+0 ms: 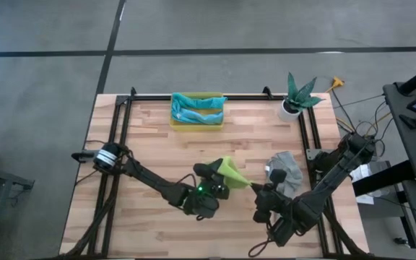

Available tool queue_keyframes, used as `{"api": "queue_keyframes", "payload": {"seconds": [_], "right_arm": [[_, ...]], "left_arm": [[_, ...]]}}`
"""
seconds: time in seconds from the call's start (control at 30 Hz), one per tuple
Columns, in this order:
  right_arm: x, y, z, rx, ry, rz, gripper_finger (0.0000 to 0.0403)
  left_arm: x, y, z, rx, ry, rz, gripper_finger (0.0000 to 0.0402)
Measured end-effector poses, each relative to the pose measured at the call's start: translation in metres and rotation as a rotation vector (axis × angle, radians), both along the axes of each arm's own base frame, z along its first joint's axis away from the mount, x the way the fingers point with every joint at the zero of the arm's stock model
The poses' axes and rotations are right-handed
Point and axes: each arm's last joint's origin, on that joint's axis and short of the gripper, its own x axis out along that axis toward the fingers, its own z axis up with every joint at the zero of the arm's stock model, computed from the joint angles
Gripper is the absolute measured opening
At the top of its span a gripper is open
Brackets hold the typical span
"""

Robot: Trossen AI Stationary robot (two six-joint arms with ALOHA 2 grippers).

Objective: Roll microfiber towels into tight, uniform cylinder then place into a basket
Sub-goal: Roll the green towel

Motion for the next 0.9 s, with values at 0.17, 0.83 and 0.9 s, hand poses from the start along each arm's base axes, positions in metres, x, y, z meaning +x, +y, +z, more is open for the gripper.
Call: {"api": "queue_keyframes", "payload": {"seconds": [0.17,0.83,0.9], "right_arm": [[0.0,0.0,0.001,-0.034,-0.012,0.009,0.0009],[-0.004,0.007,-0.004,-0.097,0.062,0.106,0.0009],[-0.007,0.009,-0.008,-0.119,0.083,0.129,0.0009]], "left_arm": [[-0.006,-0.012,0.003,-0.022,0.045,-0.128,0.0167],[-0.021,-0.038,0.014,-0.409,0.212,-0.828,0.0001],[-0.022,-0.039,0.021,-0.457,0.205,-0.924,0.0001]]}}
